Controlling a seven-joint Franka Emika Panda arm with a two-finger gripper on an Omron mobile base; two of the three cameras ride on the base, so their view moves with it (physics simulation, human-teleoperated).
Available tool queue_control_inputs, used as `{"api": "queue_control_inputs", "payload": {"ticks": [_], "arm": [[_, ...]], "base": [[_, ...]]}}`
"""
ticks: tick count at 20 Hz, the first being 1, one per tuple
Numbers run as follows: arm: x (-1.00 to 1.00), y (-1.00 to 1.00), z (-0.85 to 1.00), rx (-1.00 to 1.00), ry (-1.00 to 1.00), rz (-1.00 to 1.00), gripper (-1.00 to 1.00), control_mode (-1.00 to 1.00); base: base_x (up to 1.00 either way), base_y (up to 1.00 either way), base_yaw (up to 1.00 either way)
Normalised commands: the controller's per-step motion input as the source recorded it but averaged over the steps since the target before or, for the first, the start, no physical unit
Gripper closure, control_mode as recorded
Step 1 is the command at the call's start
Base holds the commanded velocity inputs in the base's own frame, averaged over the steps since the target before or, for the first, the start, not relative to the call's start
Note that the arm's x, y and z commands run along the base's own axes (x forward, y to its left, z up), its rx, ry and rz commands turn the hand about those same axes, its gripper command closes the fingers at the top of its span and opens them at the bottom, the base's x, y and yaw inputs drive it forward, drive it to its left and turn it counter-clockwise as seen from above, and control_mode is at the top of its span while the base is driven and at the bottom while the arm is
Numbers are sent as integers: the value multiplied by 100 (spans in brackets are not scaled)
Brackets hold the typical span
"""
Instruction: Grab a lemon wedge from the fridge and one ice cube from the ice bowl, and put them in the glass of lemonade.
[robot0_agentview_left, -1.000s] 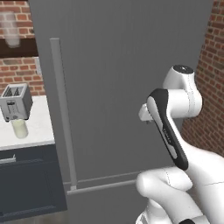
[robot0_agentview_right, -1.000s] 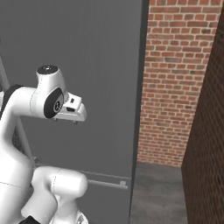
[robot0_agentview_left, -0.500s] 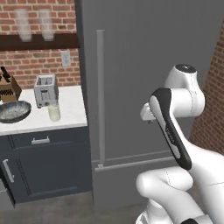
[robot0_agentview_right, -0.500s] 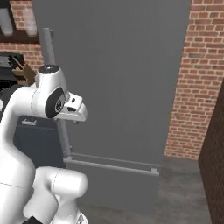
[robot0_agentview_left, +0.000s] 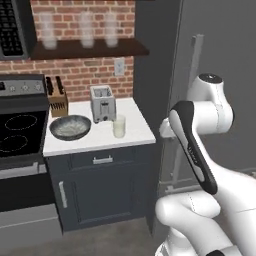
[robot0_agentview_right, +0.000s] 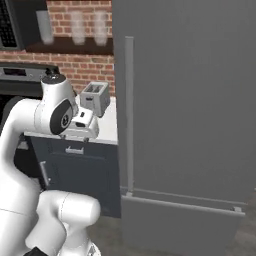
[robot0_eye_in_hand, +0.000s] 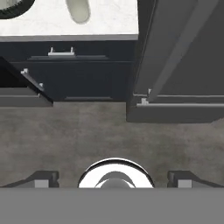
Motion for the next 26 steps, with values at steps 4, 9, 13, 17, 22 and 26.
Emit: {"api": "queue_control_inputs", "payload": {"ticks": [4,9,13,17,22,26], "arm": [[0,0,0,0,0,0,-100,100],[0,0,0,0,0,0,-100,100],[0,0,0,0,0,0,-100,100],[0,0,0,0,0,0,-100,100],[31,3,-7,-1,-3,-3,-100,-100],[25,0,-31,0,0,0,-100,-100]], "base": [[74,100,-19],[80,100,-23],[77,90,-23],[69,56,-18],[10,5,-3],[0,0,0]]}}
